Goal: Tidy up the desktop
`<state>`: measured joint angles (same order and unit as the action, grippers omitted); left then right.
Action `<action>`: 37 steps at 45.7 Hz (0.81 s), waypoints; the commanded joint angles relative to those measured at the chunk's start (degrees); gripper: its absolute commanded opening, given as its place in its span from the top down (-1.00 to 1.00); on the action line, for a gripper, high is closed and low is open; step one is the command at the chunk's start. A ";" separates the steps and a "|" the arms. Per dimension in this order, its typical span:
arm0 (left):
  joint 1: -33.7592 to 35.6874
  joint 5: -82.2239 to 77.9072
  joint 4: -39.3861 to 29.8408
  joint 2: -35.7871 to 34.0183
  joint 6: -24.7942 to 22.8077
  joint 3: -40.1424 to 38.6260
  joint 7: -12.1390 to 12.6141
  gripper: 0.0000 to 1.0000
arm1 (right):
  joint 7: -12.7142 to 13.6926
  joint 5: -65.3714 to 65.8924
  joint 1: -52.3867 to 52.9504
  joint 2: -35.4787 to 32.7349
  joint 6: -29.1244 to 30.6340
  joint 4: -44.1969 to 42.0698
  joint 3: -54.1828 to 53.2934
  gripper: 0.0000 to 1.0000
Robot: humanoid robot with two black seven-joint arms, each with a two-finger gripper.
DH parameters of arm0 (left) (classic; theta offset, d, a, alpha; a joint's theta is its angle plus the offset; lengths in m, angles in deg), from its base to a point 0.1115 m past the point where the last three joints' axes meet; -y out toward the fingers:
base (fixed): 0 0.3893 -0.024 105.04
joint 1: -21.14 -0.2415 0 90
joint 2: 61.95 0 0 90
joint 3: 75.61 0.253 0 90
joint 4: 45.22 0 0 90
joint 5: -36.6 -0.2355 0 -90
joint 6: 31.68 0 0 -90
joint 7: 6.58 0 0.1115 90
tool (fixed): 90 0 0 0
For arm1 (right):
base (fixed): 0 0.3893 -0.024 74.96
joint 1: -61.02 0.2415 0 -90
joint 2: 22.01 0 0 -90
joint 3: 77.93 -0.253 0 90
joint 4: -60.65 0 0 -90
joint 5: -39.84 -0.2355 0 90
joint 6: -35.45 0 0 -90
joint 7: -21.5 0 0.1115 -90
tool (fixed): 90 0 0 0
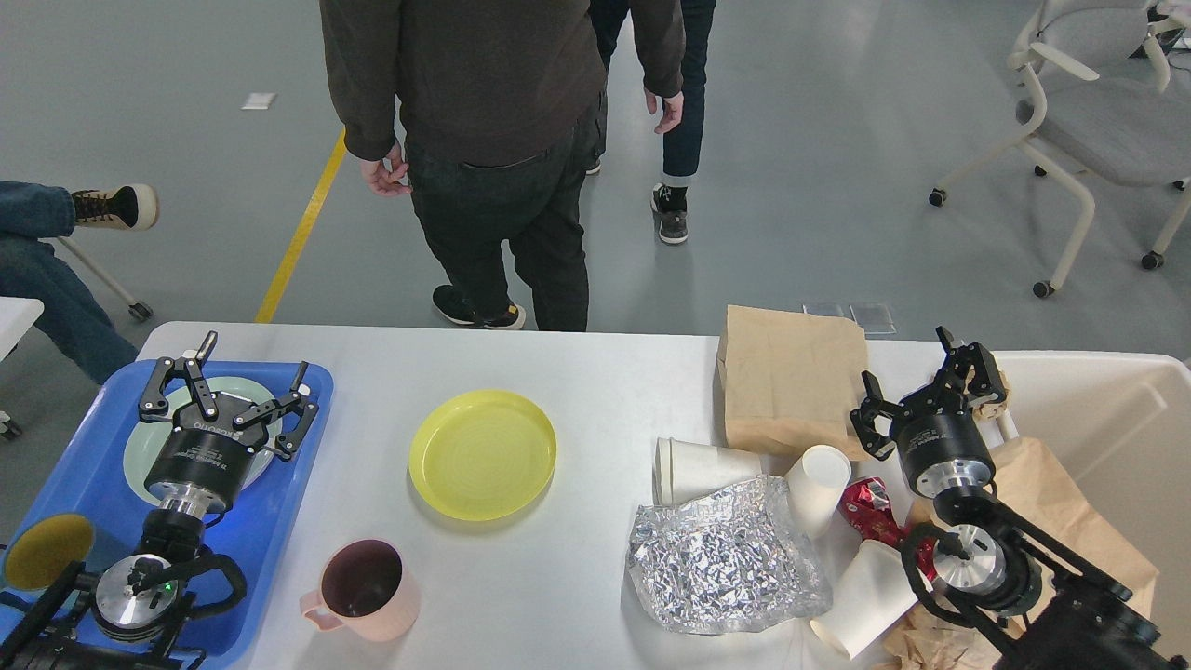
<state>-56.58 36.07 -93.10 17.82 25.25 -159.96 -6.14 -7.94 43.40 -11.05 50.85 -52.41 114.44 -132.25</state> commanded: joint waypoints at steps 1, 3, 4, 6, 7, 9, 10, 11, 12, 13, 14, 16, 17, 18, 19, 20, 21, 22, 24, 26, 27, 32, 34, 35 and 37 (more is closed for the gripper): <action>0.02 0.00 -0.11 -0.31 0.02 0.15 -0.18 -0.94 | 0.00 0.04 0.00 0.00 -0.03 0.00 0.00 -1.00; 0.02 0.00 -0.11 -0.49 0.02 0.33 -0.35 -0.94 | -0.09 -0.04 0.00 0.00 0.06 0.00 0.00 -1.00; 0.02 0.00 -0.02 -0.58 0.02 0.33 -0.44 -0.94 | 0.00 0.04 0.00 0.00 0.06 0.00 0.00 -1.00; 0.02 0.00 -0.02 -0.49 0.11 0.24 -0.44 -0.94 | 0.00 0.04 0.00 0.00 0.06 0.00 0.00 -1.00; 0.02 0.00 -0.02 -0.49 0.28 0.33 -0.44 -0.94 | 0.00 -0.04 0.00 0.00 -0.03 0.00 0.00 -1.00; 0.02 0.00 -0.02 -0.58 0.46 0.42 -0.27 -0.94 | 0.00 0.04 0.00 0.00 -0.03 0.00 0.00 -1.00; 0.11 0.00 -0.02 -0.58 0.64 0.50 -0.26 -0.94 | 0.00 -0.04 0.00 0.00 -0.03 0.00 0.00 -1.00; 0.20 0.00 -0.02 -0.67 0.72 0.51 -0.26 -0.94 | -0.09 0.04 0.00 0.00 0.06 0.00 0.00 -1.00; 0.29 0.00 -0.02 -0.67 0.81 0.42 -0.26 -0.94 | 0.00 -0.04 0.00 0.00 -0.03 0.00 0.00 -1.00; 0.29 0.00 -0.02 -0.67 0.81 0.42 -0.26 -0.94 | 0.00 -0.04 0.00 0.00 0.06 0.00 0.00 -1.00; 0.38 0.00 0.07 -0.75 0.81 0.42 -0.26 -0.94 | 0.00 -0.04 0.00 0.00 0.06 0.00 0.00 -1.00; 0.55 0.00 0.07 -1.02 0.90 0.24 -0.18 -0.94 | 0.00 0.04 0.00 0.00 -0.03 0.00 -0.09 -1.00; 0.73 -0.09 0.15 -1.37 0.90 0.24 -0.18 -0.94 | 0.00 0.04 0.00 0.00 0.06 0.00 0.00 -1.00; 0.73 -0.26 0.16 -1.89 0.81 0.33 -0.18 -0.94 | 0.00 0.04 0.00 0.00 -0.03 0.00 0.00 -1.00; 0.73 -0.52 0.16 -2.59 0.81 0.50 -0.18 -0.94 | 0.00 0.04 0.00 0.00 -0.03 0.00 0.00 -1.00; 0.64 -0.61 -0.02 -3.56 0.64 0.77 -0.35 -0.94 | 0.00 0.04 0.00 0.00 -0.03 0.00 0.00 -1.00; 0.64 -0.61 -0.28 -4.26 0.46 1.03 -0.35 -0.94 | 0.00 -0.04 0.00 0.00 -0.03 -0.09 0.00 -1.00; 0.81 -0.61 -0.46 -5.14 0.46 1.38 -0.35 -0.94 | 0.00 0.04 0.00 0.00 0.06 -0.09 0.00 -1.00; 1.34 -0.70 -0.37 -6.90 0.72 2.00 -0.35 -0.94 | 0.00 -0.04 0.00 0.00 -0.03 -0.09 0.00 -1.00; 3.00 -0.70 -0.29 -8.48 0.81 2.17 -0.09 -0.94 | 0.00 0.04 0.00 0.00 0.06 0.00 0.00 -1.00; 3.97 -0.79 -0.11 -9.45 0.90 2.35 -0.09 -0.94 | 0.00 -0.04 0.00 0.00 -0.03 -0.09 0.00 -1.00; 6.35 -0.88 0.33 -14.98 1.95 5.94 -0.44 -0.94 | 0.00 -0.04 0.00 0.00 -0.03 -0.09 0.00 -1.00; 7.66 -0.88 0.33 -18.40 2.57 10.50 -0.44 -0.94 | 0.00 -0.04 0.00 0.00 -0.03 0.00 0.00 -1.00; 8.89 -0.88 0.33 -20.33 2.83 13.31 -0.44 -0.94 | 0.00 0.04 0.00 0.00 -0.03 -0.09 0.00 -1.00; 12.23 -0.70 0.33 -24.03 3.36 19.72 -0.53 -0.94 | 0.00 0.04 0.00 0.00 0.06 -0.09 0.00 -1.00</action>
<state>-49.84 35.22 -92.85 1.93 27.32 -152.14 -6.52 -7.94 43.41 -11.05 50.85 -52.41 114.37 -132.25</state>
